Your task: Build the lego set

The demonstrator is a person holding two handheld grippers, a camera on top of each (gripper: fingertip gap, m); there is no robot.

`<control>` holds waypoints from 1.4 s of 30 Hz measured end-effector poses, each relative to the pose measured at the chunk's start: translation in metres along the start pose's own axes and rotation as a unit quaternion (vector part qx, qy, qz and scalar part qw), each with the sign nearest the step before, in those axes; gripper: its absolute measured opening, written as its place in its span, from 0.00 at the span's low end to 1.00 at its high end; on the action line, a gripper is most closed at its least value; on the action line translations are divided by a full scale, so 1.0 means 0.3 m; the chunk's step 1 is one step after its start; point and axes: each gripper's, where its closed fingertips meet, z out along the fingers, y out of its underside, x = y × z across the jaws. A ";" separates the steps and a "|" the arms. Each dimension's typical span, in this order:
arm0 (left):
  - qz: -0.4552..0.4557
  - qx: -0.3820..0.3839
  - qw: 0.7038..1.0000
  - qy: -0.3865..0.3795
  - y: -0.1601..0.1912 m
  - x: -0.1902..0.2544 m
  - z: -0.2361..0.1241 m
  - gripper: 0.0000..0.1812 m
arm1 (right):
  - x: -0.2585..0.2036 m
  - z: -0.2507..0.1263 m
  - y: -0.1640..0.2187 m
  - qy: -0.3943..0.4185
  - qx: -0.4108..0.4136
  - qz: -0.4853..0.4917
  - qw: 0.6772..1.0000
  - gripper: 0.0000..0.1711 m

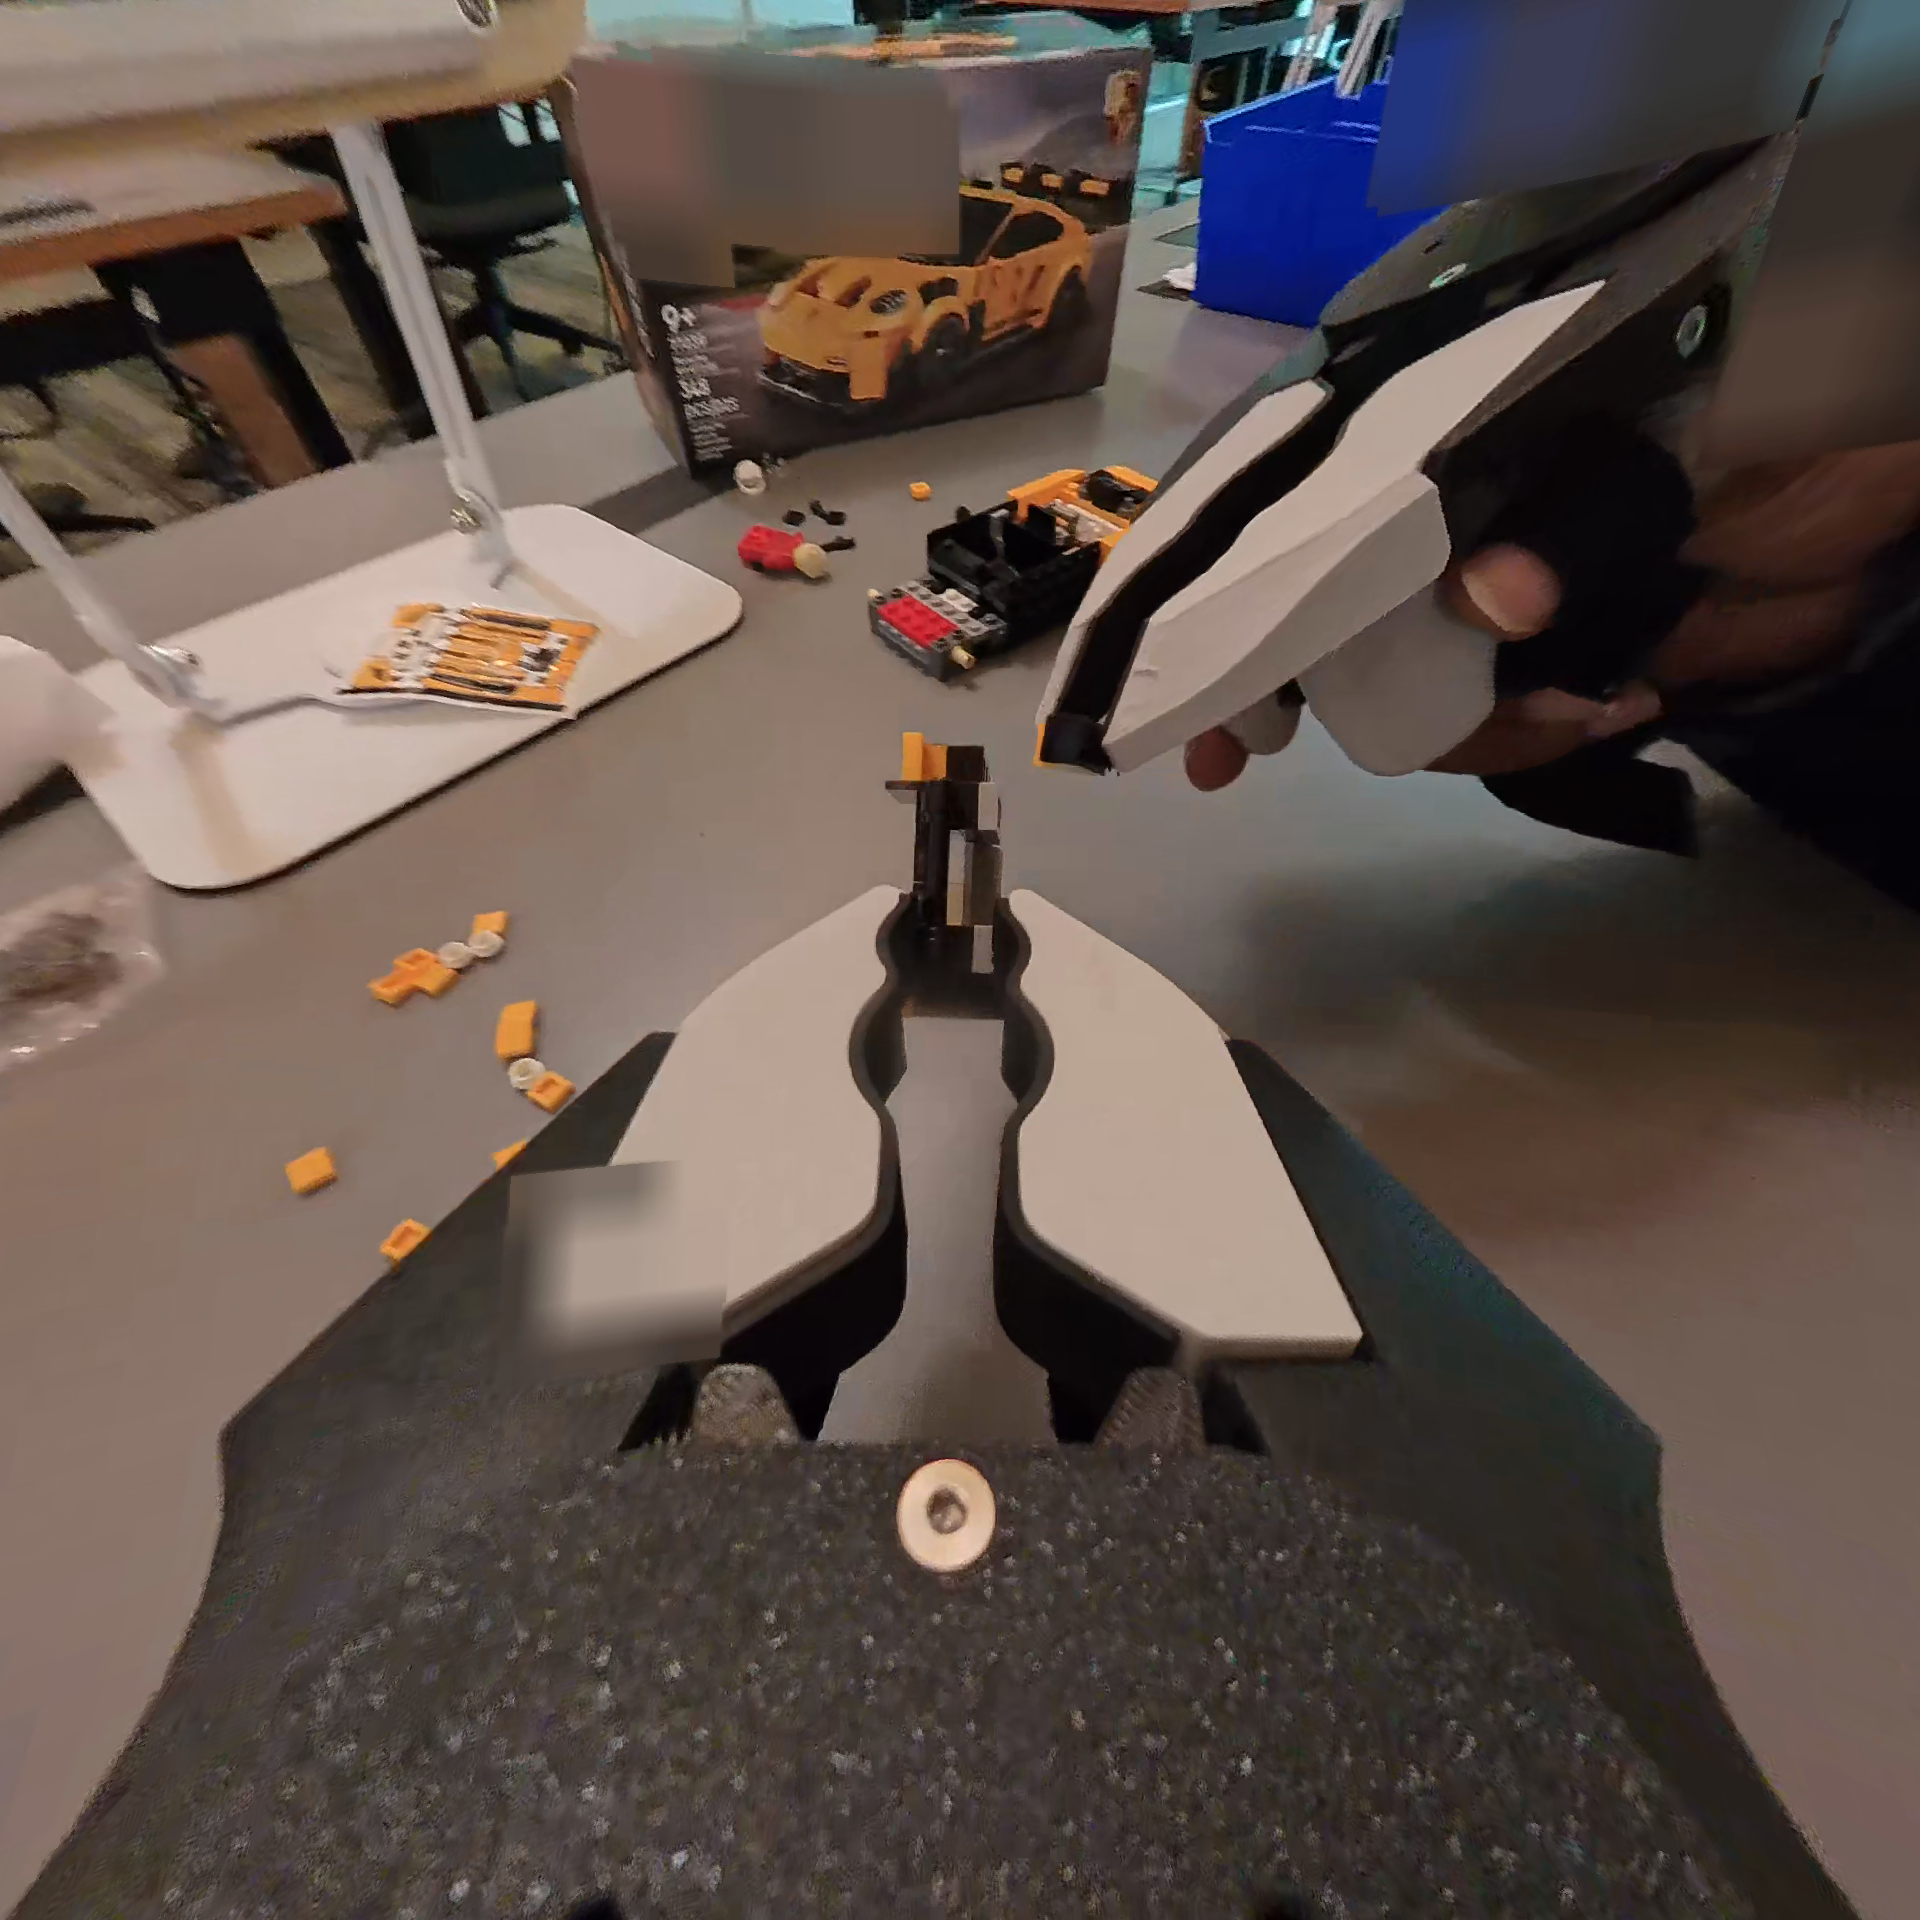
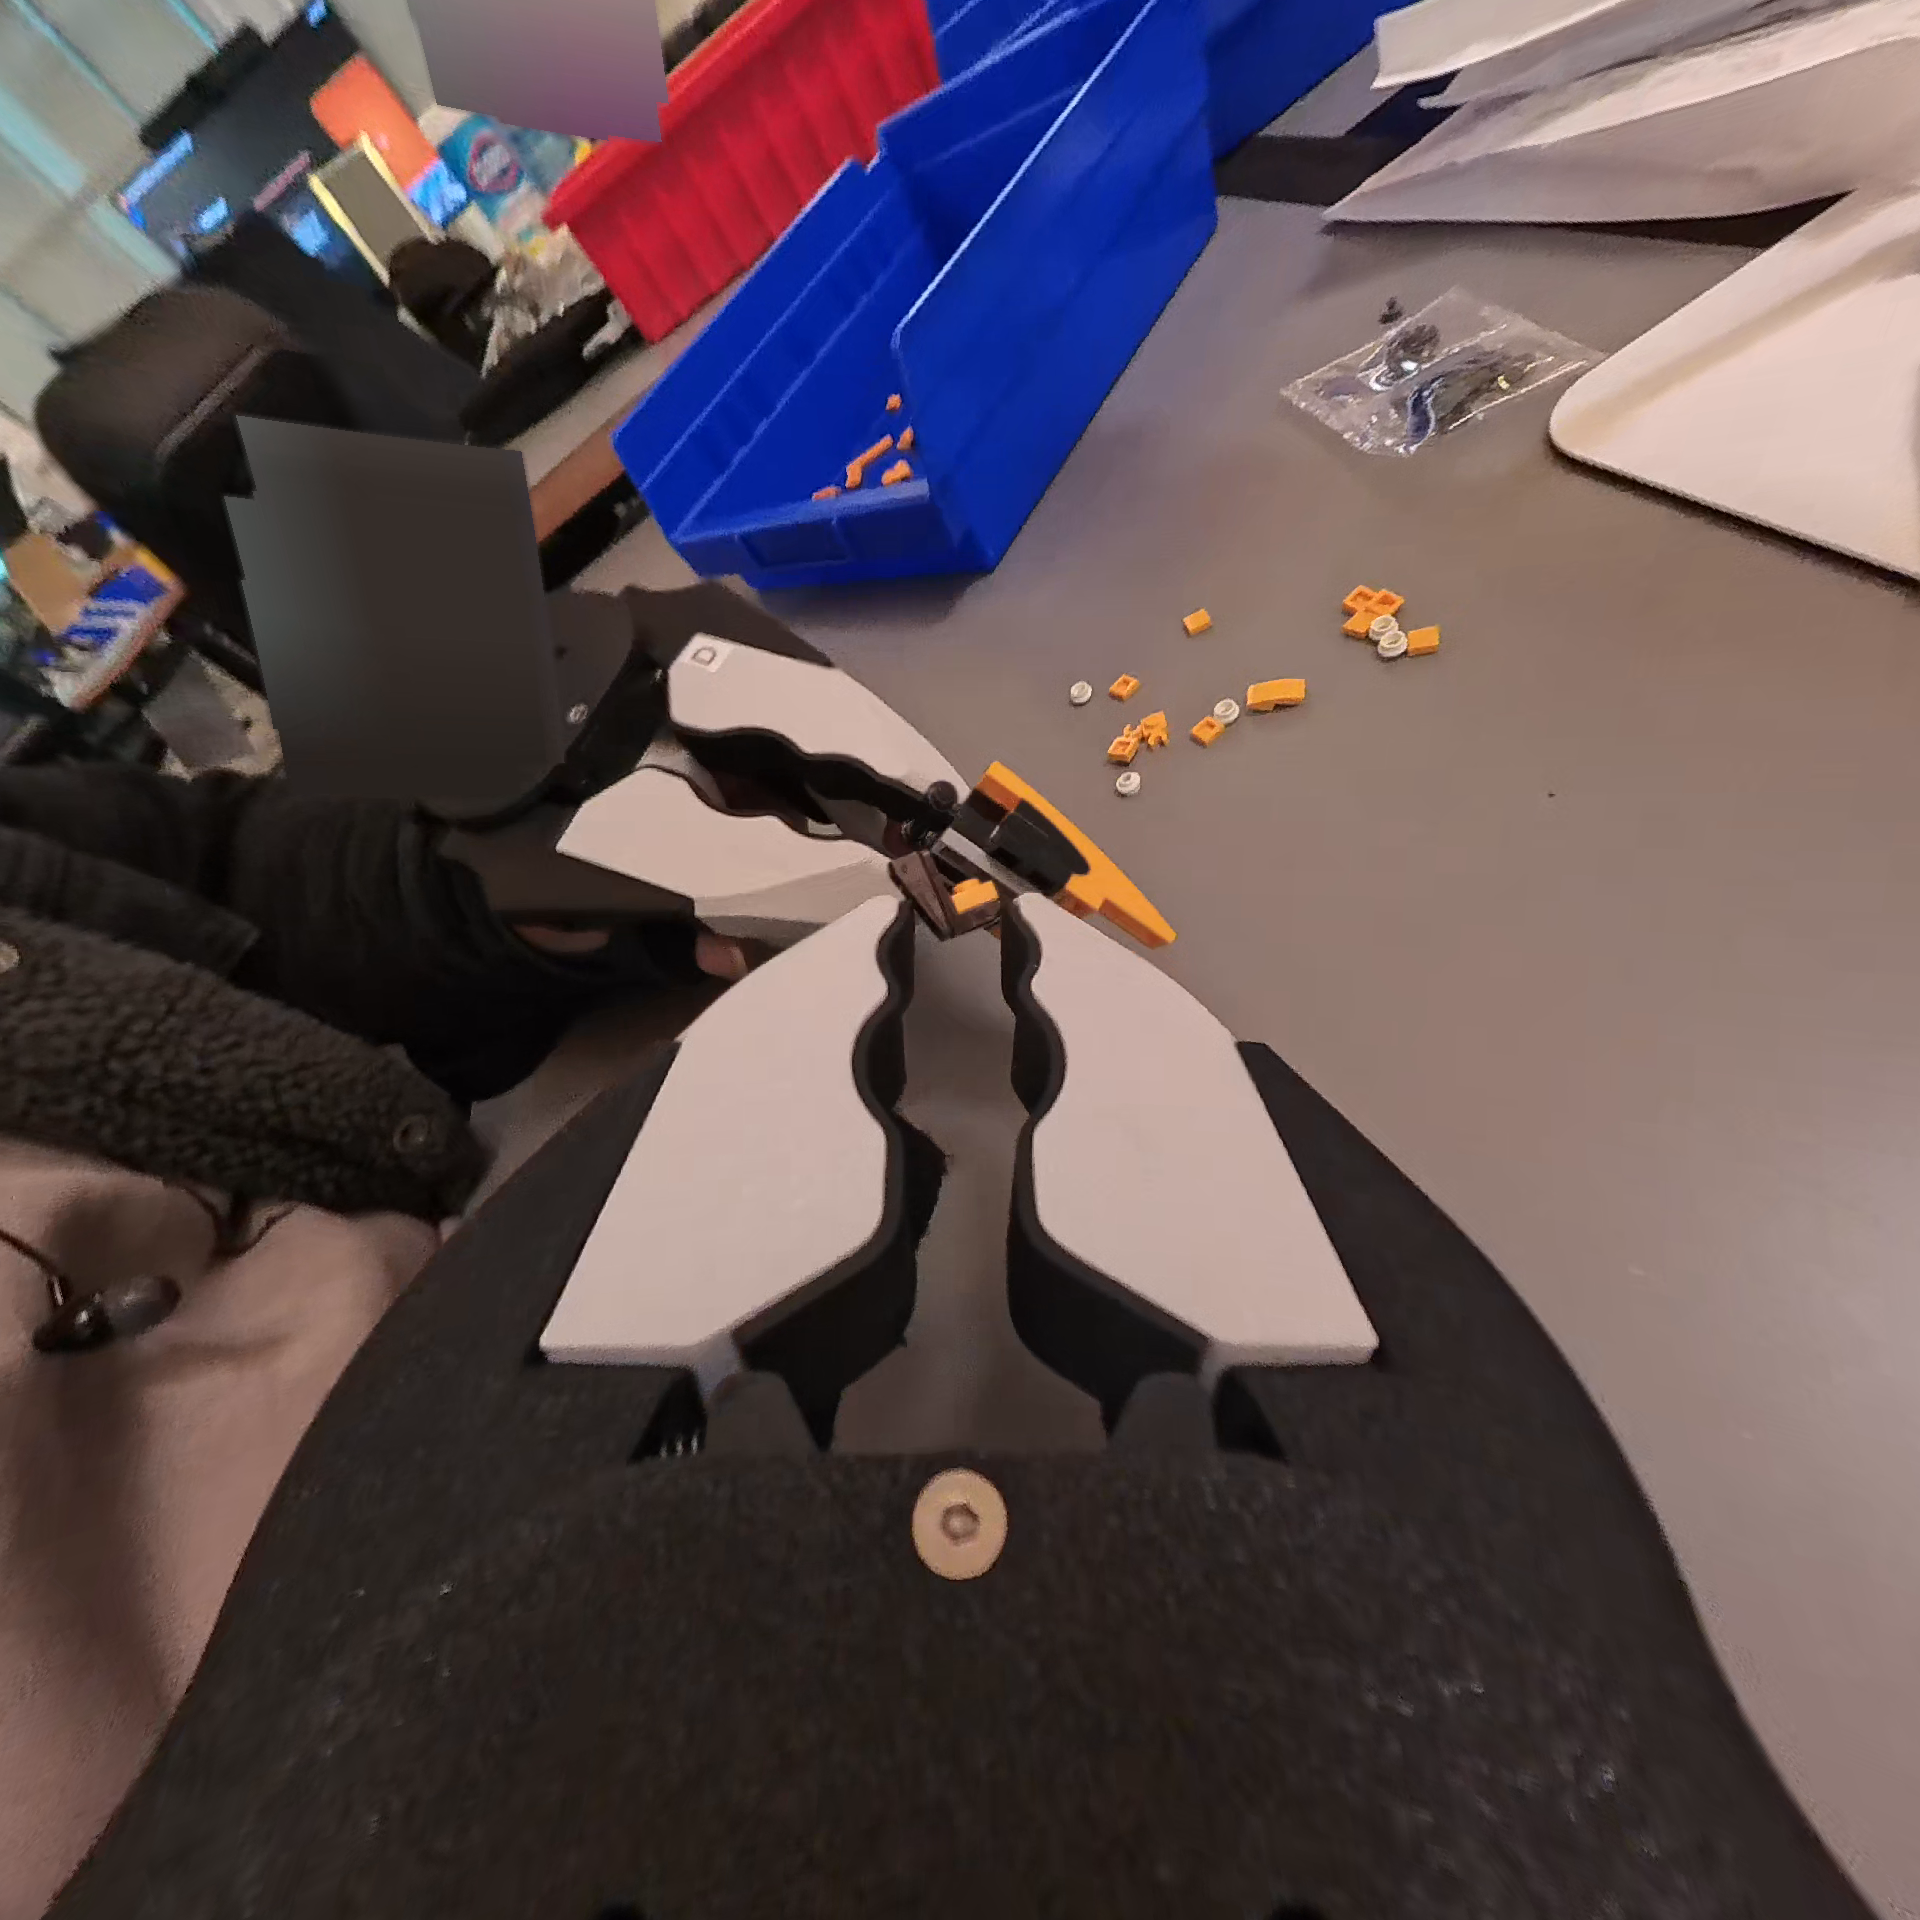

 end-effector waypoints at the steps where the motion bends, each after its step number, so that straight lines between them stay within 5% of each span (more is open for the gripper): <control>1: 0.011 0.003 1.000 -0.009 -0.005 -0.003 -0.002 0.07 | 0.001 0.003 -0.006 0.003 0.010 0.006 1.000 0.09; 21: 0.285 0.019 0.953 -0.105 -0.034 0.007 -0.012 0.07 | 0.024 0.013 0.004 -0.002 0.056 0.092 0.994 0.09; 42: 0.232 0.064 0.971 -0.002 -0.033 0.074 -0.015 0.08 | 0.021 0.007 0.032 -0.065 0.053 0.168 0.982 0.08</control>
